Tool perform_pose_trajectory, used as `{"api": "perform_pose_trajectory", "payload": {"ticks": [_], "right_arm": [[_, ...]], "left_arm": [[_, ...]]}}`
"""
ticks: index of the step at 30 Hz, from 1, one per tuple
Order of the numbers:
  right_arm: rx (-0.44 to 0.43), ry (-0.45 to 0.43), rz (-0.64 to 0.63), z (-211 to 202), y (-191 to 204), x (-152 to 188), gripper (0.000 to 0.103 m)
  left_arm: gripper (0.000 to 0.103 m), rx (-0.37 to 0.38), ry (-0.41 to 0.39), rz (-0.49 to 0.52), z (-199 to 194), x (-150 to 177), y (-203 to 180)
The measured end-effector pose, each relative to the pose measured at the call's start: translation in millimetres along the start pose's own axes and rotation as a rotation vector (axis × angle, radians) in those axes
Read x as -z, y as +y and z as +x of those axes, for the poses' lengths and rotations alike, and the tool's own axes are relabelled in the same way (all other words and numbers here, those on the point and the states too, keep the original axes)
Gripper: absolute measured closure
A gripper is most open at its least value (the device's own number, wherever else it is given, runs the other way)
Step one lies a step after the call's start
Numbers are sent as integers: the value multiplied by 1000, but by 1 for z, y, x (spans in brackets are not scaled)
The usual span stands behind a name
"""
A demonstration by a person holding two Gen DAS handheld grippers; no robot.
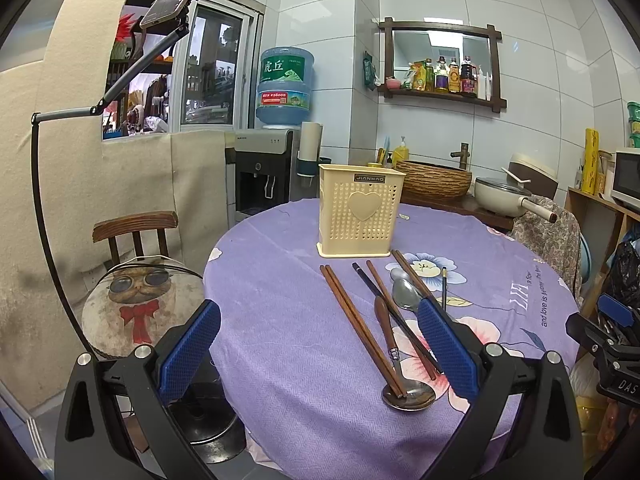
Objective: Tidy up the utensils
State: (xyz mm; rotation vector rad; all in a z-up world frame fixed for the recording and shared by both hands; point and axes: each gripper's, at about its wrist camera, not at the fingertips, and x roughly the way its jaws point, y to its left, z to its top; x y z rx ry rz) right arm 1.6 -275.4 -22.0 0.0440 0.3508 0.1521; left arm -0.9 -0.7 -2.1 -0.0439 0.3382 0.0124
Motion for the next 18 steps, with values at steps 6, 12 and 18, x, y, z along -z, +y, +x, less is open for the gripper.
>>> {"api": "perform_pose_trajectory", "payload": {"ticks": [6,12,18], "right_arm": [[-1,2,1,1,0,0,5],[1,3,0,1,0,0,5],[-1,6,0,1,1,1,5]], "left_arm": [[6,-2,2,0,0,0,0],[6,-1,3,1,0,0,0],[6,-1,6,2,1,2,-1]]}}
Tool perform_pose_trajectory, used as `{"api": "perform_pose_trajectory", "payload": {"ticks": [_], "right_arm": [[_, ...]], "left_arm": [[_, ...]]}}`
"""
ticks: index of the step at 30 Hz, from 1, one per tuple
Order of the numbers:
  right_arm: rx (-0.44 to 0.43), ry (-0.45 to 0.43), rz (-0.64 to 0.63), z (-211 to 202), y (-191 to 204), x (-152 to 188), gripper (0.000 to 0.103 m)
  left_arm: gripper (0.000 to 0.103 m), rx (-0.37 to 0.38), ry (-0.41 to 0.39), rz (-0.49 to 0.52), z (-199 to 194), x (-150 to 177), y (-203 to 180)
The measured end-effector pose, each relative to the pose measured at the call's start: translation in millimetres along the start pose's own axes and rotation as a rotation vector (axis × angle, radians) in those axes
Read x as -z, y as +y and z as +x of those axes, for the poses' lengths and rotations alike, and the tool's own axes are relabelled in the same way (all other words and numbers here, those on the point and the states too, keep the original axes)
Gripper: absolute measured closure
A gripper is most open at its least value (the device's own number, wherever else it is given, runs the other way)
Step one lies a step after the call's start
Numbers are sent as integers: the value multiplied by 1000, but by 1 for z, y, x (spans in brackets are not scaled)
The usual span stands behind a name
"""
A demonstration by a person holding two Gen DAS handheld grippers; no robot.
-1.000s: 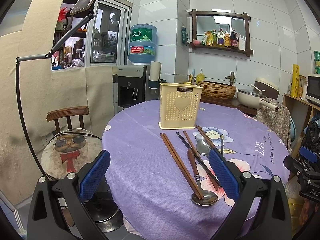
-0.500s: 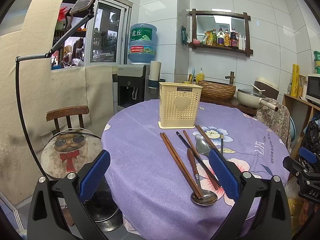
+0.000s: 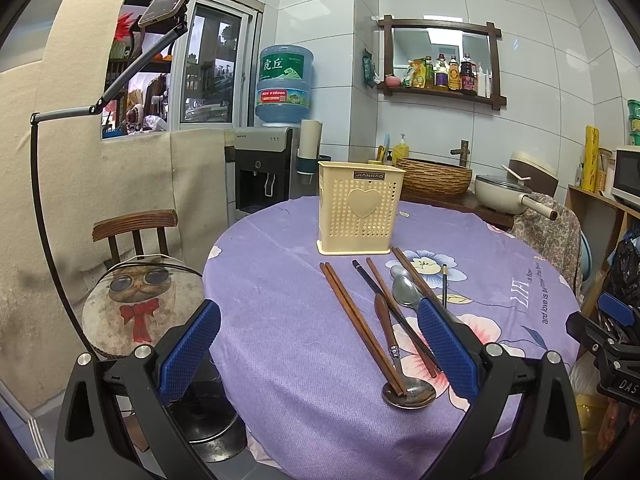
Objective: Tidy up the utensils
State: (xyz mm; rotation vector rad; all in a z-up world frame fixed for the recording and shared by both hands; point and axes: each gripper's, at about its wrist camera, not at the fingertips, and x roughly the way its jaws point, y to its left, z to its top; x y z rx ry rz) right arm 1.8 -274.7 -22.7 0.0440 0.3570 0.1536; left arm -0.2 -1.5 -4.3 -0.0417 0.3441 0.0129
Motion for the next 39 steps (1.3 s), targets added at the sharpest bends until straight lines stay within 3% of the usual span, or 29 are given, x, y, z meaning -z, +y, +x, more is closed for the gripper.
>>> {"api": "perform_pose_trajectory", "payload": {"ticks": [26,31,36,39], "right_arm": [[-3,38,4,15,1,2,5],[4,80,-2,35,-1,1,5],[14,192,15,77,-11,-12,5],[15,247,30,108,-15,-24,13]], "left_arm": [[6,-12,22,-2,9,9,6],[6,4,97,-1,24,9,15],[6,-44,237,29,62,10,22],[6,-43,277,-18,83,-2,30]]}}
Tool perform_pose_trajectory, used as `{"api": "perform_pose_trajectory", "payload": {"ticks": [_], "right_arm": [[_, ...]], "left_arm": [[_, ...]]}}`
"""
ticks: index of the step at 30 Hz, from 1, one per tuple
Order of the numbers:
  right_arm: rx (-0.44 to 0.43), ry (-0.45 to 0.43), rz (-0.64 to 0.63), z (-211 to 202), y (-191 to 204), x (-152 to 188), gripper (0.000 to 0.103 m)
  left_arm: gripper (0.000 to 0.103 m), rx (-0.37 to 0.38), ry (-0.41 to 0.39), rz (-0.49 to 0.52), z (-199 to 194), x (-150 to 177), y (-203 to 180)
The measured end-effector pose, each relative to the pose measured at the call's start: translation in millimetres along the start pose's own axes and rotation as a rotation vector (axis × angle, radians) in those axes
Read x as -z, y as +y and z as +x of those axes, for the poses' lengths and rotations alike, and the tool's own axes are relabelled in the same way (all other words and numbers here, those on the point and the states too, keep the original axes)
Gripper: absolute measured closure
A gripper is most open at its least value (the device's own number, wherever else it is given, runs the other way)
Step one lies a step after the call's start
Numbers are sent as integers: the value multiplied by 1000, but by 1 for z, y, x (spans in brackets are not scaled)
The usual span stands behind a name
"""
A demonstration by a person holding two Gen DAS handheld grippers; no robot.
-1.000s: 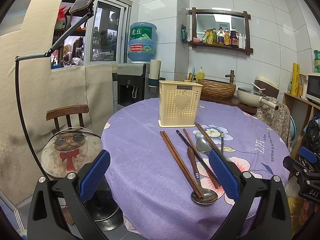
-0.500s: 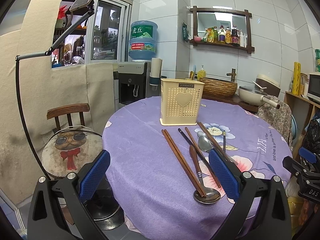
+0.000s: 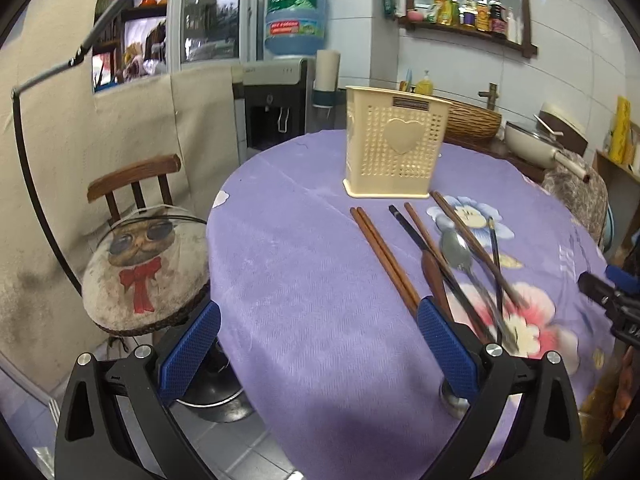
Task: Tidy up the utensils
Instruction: 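Grasp a brown chopstick with the left tool while the right tool grasps a black gold-banded chopstick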
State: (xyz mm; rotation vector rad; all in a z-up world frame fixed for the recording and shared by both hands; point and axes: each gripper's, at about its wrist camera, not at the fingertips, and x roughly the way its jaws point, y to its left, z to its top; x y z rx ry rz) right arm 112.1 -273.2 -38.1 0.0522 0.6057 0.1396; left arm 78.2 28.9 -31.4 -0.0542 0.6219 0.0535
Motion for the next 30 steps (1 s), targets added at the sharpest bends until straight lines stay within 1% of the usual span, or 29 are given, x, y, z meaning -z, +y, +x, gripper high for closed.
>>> {"api": "perform_pose_trajectory", "payload": {"ticks": [1,2,3,5,6,7,9,12,14,18,20,22,24,25,26,29,30], "right_arm": [[-8,27,14,11,-2,-8,21],[-15,42,26,20,-3,-13,26],[-19,66,42,31,-4,-20,28],[-20,108,51,51,-3,-31,35],[-31,124,56,60,-1,-37,36],[-41,144,61,69,1,-42,38],[-32,172,52,84,5,-50,41],[-3,197,45,103,10,-59,47],[8,228,53,116,12,-63,54],[39,279,55,141,15,-66,66],[39,302,69,152,14,-68,67],[45,332,82,162,15,-69,70],[58,341,73,169,17,-69,72],[71,340,62,172,19,-70,75],[73,339,59,174,19,-71,75],[64,340,58,180,19,-75,75],[64,340,53,181,19,-76,75]], "left_arm": [[6,16,16,-15,6,-8,2],[10,25,32,-26,14,-17,3],[13,23,47,-30,22,-24,1],[25,24,96,-19,40,-37,-3],[29,34,120,-14,50,-43,-4],[31,42,144,-14,60,-49,-5],[37,57,181,-17,75,-56,-9],[40,49,195,7,92,-64,-15],[41,54,208,19,100,-66,-19],[41,57,239,10,114,-66,-22],[43,46,252,-11,120,-66,-18],[43,54,265,-43,124,-67,-12],[44,64,277,-63,127,-69,-8],[46,63,282,-64,129,-69,-8],[49,65,287,-62,130,-70,-9],[51,72,305,-44,134,-71,-14],[54,74,313,-42,136,-71,-15]]}}
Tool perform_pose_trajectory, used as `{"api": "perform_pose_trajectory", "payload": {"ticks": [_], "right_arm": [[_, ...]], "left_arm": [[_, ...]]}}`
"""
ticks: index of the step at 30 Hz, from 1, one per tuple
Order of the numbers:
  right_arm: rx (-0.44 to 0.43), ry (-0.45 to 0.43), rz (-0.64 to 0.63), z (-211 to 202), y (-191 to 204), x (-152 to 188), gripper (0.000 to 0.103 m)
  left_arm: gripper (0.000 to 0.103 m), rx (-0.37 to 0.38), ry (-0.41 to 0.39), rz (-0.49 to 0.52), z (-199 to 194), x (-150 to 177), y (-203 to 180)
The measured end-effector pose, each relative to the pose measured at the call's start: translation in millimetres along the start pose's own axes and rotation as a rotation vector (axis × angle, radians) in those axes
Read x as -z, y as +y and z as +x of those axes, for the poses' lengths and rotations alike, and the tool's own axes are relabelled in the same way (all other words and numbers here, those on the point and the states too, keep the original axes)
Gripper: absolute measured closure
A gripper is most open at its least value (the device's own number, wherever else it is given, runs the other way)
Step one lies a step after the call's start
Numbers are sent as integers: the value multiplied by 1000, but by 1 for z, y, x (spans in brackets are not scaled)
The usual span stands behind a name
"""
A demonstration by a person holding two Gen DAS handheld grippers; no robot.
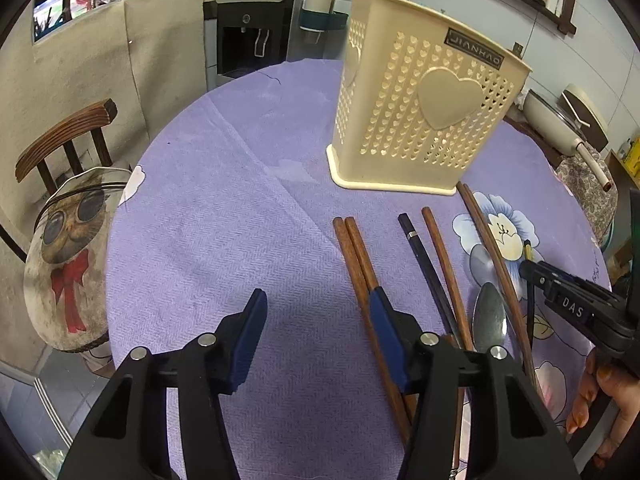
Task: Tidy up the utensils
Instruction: 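Grasp a brown chopstick with the left tool while the right tool grasps a black gold-banded chopstick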
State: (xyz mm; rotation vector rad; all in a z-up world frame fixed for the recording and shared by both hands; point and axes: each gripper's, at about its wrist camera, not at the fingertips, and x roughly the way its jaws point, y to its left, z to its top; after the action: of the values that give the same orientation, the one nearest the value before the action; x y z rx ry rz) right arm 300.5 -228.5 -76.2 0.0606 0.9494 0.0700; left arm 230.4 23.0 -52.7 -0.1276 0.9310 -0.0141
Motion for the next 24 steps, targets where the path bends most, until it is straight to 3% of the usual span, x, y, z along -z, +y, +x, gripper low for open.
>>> {"api": "perform_pose_trajectory", "payload": {"ticks": [8,14,18,24], "right_arm": [[-11,3,-36,6,2,-7,75],[-18,-1,-50,4,5,-5,75],[-22,-3,-55,3,7,-3,75],[-24,-1,-71,7,13,-8,78]], "left_arm": [[67,-10,38,22,13,-2,-11],[70,-38,36,34,14,-2,-14],[71,-13,69,15,16,-5,-14],[74,-57,73,59,26,-12,-24]]}}
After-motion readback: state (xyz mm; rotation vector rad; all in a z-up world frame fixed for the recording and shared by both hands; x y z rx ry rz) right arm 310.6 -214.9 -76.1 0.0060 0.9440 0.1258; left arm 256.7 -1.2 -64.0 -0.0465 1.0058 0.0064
